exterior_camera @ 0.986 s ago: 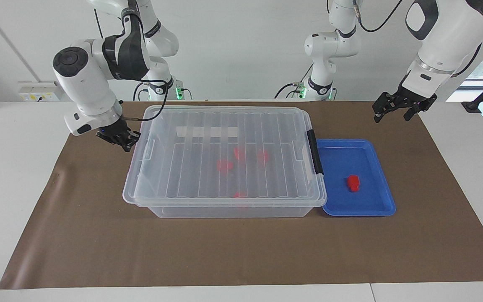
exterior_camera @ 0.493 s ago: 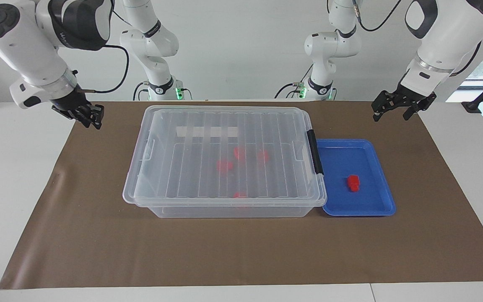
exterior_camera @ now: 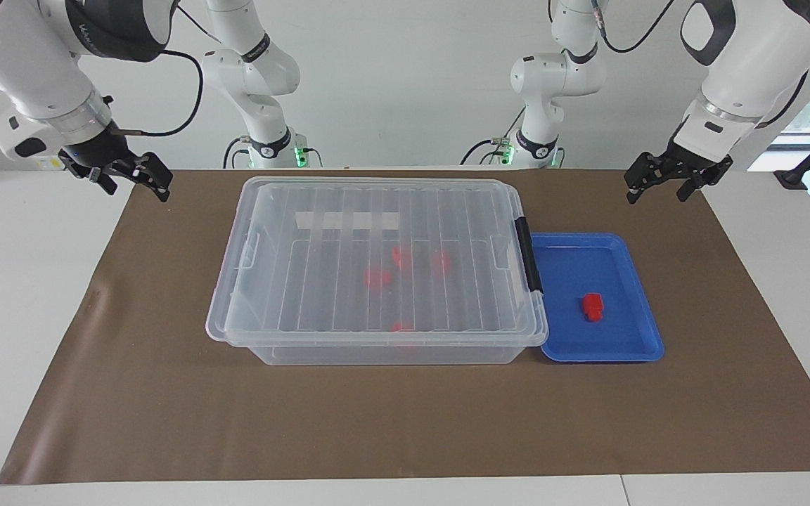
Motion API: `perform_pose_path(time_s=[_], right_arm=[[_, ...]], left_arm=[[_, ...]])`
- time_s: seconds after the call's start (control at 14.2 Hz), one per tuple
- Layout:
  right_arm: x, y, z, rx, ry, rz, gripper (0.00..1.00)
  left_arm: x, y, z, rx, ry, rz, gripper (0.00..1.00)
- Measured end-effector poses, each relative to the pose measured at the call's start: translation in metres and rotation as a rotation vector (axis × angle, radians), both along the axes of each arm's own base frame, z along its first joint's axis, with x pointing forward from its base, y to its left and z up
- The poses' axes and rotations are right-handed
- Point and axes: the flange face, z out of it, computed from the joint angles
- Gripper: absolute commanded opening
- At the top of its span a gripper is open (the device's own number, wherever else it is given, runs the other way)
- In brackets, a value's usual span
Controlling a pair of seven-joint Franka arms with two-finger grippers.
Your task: Place red block in blue tray from box
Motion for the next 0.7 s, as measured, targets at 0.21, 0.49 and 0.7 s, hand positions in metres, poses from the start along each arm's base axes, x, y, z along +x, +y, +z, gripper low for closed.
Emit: perform_pose_path(time_s=[0.21, 0.49, 0.7], right_arm=[[0.002, 0.001, 0.002, -0.002, -0.018, 0.002, 1.0], [0.003, 0.001, 0.011, -0.004, -0.042, 0.012, 1.0], [0.002, -0.001, 0.014, -0.004, -0.049, 0.017, 1.0]], left_arm=[[0.0, 0.001, 0.0, 0.0, 0.0, 0.001, 1.0], [0.0, 0.002, 0.0, 0.0, 0.0, 0.004, 1.0], [0.0, 0.0, 0.0, -0.001, -0.001, -0.012, 1.0]])
